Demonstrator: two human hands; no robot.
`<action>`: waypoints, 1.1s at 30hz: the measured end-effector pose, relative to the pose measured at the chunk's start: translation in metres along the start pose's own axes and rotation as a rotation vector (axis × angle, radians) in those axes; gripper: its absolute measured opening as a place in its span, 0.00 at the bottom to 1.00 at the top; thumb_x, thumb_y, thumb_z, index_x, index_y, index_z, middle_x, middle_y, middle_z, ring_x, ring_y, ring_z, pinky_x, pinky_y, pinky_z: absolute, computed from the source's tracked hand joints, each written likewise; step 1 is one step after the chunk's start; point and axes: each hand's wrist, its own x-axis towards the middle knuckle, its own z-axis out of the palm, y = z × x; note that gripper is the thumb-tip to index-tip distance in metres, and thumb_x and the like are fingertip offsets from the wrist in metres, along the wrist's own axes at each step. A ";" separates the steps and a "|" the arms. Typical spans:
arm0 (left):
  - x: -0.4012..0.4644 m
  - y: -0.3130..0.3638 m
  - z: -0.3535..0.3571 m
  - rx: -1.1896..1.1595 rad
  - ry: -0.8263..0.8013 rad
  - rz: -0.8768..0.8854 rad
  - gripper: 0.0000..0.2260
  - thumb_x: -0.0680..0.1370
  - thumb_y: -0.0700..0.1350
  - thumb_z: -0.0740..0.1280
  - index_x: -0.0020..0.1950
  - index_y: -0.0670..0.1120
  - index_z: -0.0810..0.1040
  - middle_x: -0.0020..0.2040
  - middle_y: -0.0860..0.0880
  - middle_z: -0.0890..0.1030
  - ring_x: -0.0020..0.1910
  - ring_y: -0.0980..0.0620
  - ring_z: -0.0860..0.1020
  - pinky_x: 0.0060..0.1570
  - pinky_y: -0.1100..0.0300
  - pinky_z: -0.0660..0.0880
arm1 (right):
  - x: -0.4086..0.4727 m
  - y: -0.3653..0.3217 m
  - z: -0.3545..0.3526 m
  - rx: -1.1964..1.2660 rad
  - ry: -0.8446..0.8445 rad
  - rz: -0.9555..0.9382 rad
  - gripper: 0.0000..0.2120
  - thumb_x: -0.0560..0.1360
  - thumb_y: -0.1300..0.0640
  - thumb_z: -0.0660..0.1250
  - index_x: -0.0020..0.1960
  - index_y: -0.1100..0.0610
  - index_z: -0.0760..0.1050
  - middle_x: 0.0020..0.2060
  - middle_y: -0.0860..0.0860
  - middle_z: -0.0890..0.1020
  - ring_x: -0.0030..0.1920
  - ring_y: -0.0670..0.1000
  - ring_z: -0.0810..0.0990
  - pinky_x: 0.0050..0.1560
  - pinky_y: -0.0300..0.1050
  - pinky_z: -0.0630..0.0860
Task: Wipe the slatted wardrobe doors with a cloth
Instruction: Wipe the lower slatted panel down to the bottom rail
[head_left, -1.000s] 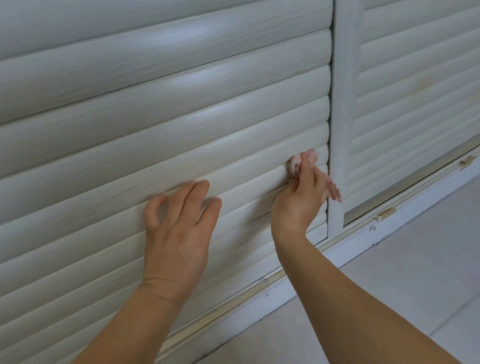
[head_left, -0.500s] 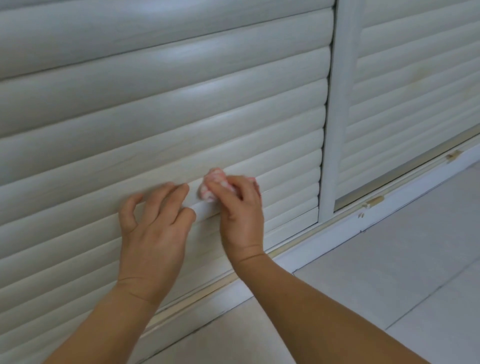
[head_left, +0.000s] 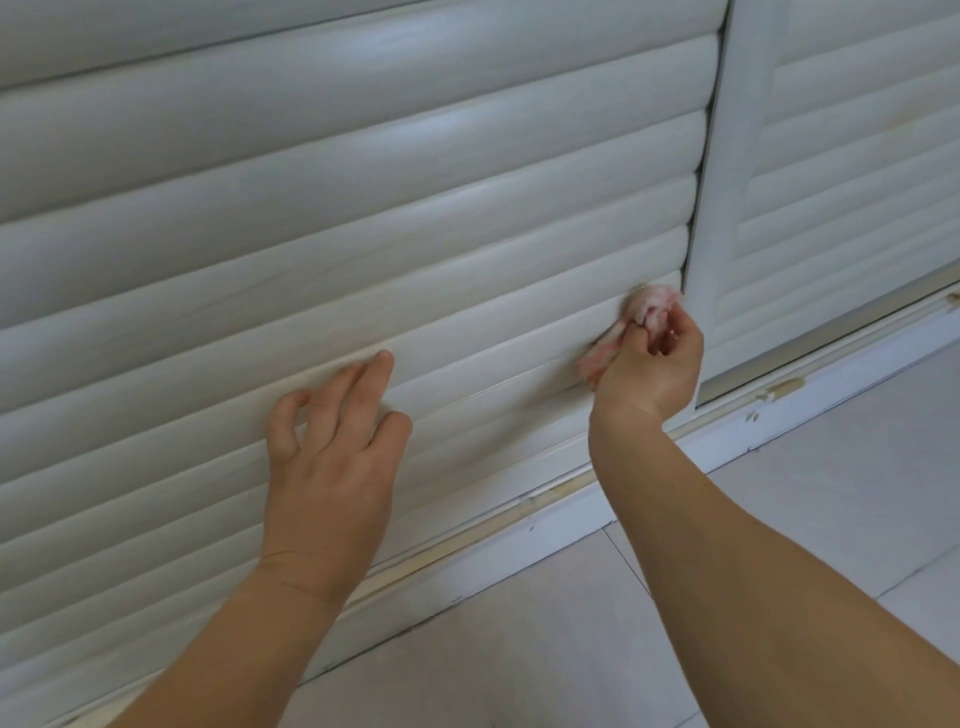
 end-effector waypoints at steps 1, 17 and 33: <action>-0.002 -0.001 0.001 0.001 0.000 0.001 0.13 0.66 0.29 0.56 0.39 0.44 0.75 0.65 0.43 0.74 0.63 0.43 0.70 0.60 0.46 0.59 | -0.001 0.002 0.000 -0.025 -0.005 0.024 0.15 0.78 0.61 0.64 0.63 0.50 0.75 0.57 0.45 0.79 0.55 0.43 0.78 0.59 0.36 0.73; -0.058 -0.041 -0.023 -0.092 -0.096 -0.213 0.14 0.67 0.35 0.51 0.37 0.46 0.75 0.60 0.42 0.78 0.59 0.44 0.77 0.58 0.47 0.59 | -0.153 0.045 0.005 -0.238 -0.358 0.105 0.08 0.76 0.61 0.66 0.51 0.51 0.81 0.50 0.57 0.79 0.47 0.54 0.81 0.54 0.54 0.78; -0.129 -0.103 -0.036 -0.136 -0.081 -0.511 0.18 0.64 0.39 0.47 0.39 0.46 0.77 0.58 0.42 0.78 0.57 0.44 0.76 0.57 0.51 0.56 | -0.270 0.078 0.012 -0.558 -0.929 -0.318 0.12 0.76 0.64 0.64 0.54 0.53 0.81 0.45 0.46 0.70 0.44 0.46 0.70 0.46 0.35 0.66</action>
